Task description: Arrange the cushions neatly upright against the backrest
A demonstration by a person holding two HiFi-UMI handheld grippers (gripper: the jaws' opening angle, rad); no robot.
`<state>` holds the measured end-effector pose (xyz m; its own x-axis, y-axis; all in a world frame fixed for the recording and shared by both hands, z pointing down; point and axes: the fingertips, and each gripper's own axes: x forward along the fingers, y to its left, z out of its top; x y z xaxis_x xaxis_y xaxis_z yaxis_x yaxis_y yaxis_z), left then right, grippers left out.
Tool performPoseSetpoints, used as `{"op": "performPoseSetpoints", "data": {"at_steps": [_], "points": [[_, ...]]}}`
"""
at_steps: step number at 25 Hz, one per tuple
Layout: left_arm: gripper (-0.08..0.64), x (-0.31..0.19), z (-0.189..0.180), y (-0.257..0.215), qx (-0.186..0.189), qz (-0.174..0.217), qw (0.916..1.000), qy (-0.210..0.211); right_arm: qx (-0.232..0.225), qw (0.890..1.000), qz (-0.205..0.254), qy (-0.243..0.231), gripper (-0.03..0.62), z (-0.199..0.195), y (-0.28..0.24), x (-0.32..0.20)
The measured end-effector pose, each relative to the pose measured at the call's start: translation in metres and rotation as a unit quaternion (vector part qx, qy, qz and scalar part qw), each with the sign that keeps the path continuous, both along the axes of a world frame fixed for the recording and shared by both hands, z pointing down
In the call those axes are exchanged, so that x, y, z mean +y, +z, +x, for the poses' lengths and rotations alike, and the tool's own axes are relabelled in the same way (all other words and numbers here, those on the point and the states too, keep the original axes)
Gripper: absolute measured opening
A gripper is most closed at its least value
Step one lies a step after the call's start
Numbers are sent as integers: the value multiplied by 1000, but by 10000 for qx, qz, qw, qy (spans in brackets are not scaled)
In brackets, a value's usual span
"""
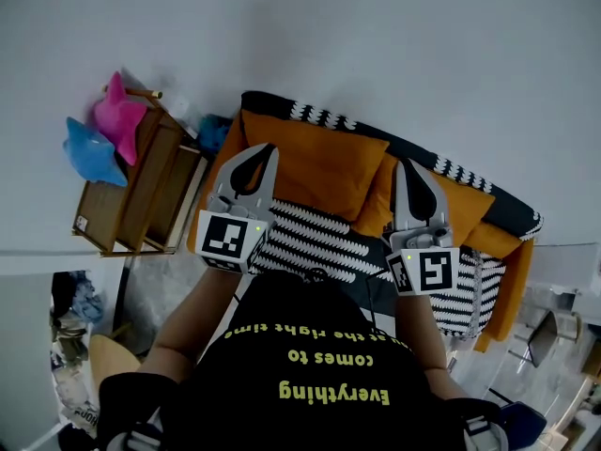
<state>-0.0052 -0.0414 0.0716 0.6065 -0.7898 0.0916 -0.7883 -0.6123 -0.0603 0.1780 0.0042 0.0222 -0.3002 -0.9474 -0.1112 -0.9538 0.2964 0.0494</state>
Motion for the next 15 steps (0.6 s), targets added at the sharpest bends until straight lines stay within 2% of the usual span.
{"op": "performPoseSetpoints", "data": {"at_steps": [15], "points": [[-2, -8, -2, 22, -45, -276, 9995, -146, -117, 9994, -245, 208, 11, 19, 21, -7]]}}
